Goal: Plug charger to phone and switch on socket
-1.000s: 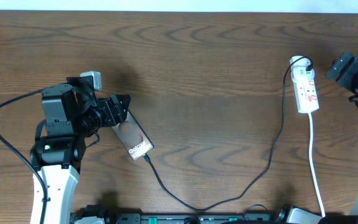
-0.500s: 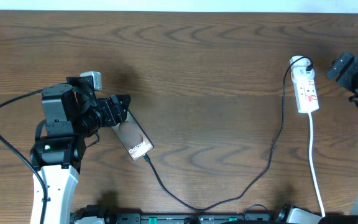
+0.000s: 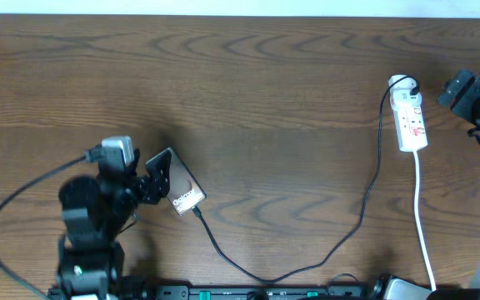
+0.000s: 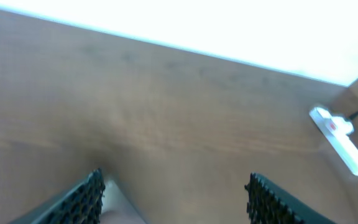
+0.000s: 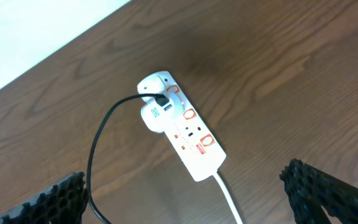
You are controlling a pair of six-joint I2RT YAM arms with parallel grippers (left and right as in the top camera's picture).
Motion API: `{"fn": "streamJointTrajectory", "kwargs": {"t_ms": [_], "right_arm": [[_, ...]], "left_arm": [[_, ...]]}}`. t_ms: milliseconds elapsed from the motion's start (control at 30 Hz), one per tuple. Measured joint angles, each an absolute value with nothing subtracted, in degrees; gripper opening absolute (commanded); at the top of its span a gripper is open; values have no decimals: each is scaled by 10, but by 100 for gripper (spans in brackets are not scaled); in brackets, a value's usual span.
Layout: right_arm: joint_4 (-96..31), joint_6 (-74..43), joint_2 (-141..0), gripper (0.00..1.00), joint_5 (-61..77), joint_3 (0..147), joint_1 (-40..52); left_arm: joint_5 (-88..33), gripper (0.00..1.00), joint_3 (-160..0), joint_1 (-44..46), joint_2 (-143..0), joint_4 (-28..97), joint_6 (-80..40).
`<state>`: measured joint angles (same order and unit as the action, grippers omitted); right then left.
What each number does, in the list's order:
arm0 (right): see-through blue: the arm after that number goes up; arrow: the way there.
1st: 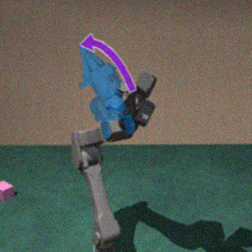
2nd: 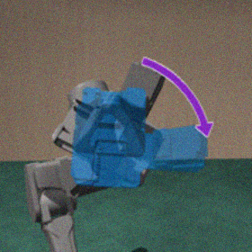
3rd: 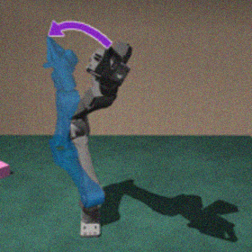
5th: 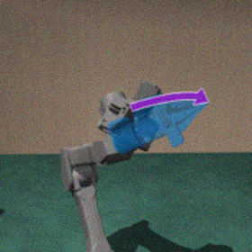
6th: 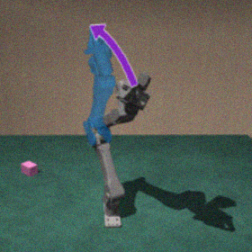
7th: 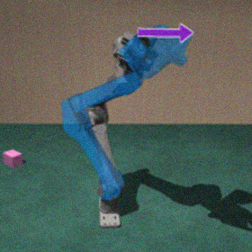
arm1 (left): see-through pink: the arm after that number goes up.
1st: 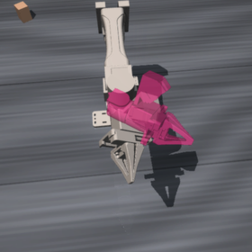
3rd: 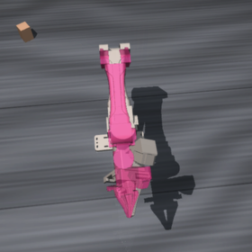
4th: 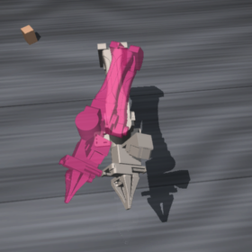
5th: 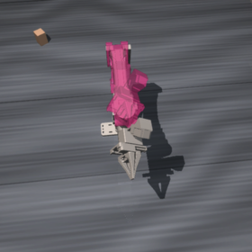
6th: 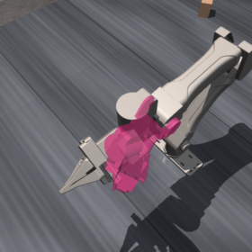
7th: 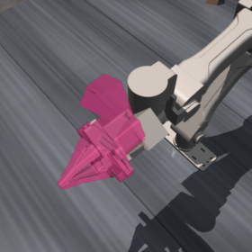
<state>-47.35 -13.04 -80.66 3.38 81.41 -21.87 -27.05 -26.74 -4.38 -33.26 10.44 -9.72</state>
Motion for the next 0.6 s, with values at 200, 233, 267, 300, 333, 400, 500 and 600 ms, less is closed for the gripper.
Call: {"fn": "streamJointTrajectory", "kwargs": {"t_ms": [200,233,267,300,333,400,500,600], "right_arm": [[-474,-130,-806,99,32,814,-219],[-474,-130,-806,99,32,814,-219],[-474,-131,-806,99,32,814,-219],[-474,-130,-806,99,32,814,-219],[-474,-130,-806,99,32,814,-219],[-474,-130,-806,99,32,814,-219],[-475,-130,-806,99,32,814,-219],[-475,-130,-806,99,32,814,-219]], "left_arm": [[-292,72,-126,-44,-151,-30,-45],[-297,72,-108,-44,-132,-44,-38],[-299,72,-87,-43,-113,-60,-30],[-300,72,-70,-43,-98,-72,-25],[-301,72,-54,-43,-85,-83,-21],[-300,72,-24,-43,-60,-97,-14],[-290,72,-3,-43,-27,-56,-8],[-274,72,-4,-44,-10,-19,1]]}}
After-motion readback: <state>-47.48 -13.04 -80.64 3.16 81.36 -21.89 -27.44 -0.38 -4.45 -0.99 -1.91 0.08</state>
